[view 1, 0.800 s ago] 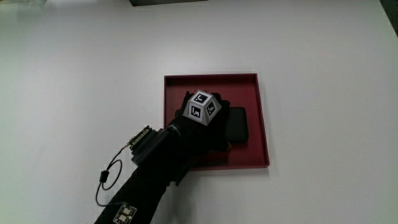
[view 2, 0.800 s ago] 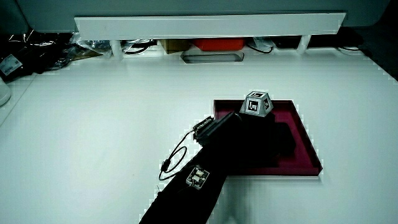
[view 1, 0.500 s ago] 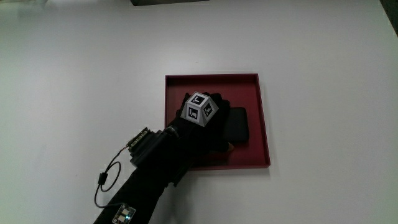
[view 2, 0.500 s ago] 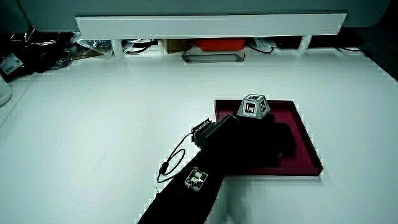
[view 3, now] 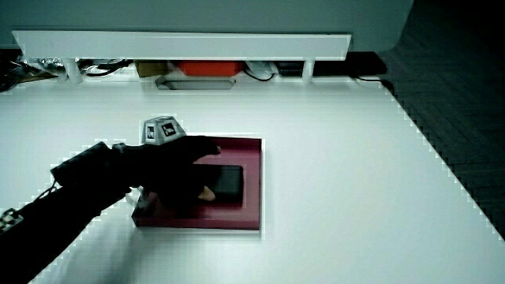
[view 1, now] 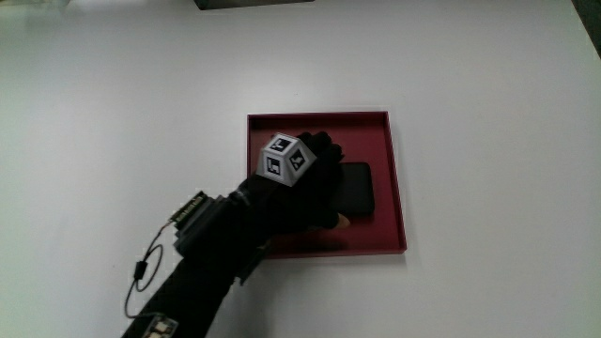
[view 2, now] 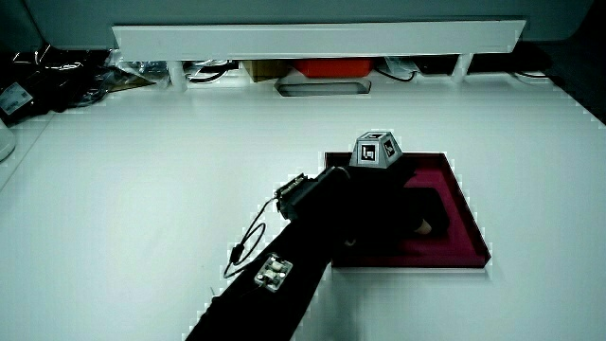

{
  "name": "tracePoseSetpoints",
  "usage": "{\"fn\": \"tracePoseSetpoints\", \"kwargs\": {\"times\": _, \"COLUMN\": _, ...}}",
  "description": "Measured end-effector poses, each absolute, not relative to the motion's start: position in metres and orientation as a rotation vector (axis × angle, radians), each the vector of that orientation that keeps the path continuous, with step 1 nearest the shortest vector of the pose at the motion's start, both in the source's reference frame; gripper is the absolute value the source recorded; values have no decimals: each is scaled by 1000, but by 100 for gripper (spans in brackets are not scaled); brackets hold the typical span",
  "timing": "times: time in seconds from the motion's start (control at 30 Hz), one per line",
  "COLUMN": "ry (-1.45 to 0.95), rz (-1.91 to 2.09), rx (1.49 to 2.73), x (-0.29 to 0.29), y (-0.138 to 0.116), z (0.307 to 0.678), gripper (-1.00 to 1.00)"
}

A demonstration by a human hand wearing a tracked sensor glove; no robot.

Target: Place battery into plate

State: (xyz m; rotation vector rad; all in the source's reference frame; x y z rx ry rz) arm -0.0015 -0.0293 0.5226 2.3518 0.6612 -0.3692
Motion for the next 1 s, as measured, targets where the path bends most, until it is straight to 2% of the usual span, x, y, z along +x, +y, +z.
{"fn": "tracePoseSetpoints", "kwargs": {"times": 0.2, "ry": 627, "rz": -411, "rx": 2321, "x": -8, "y": -30, "z": 529, "gripper": 0}}
{"fn": "tracePoseSetpoints", "kwargs": {"times": 0.77, "ry": 623, "rz": -428, "rx": 2305, "x": -16, "y": -25, "z": 537, "gripper": -71}}
{"fn": "tracePoseSetpoints", "kwargs": {"times": 0.83, "ry": 587, "rz": -490, "rx": 2291, "x": -23, "y": -30, "z": 526, "gripper": -79}}
{"fn": "tracePoseSetpoints", "kwargs": {"times": 1.0, "ry": 689, "rz": -615, "rx": 2293, "x": -47, "y": -38, "z": 506, "gripper": -100}}
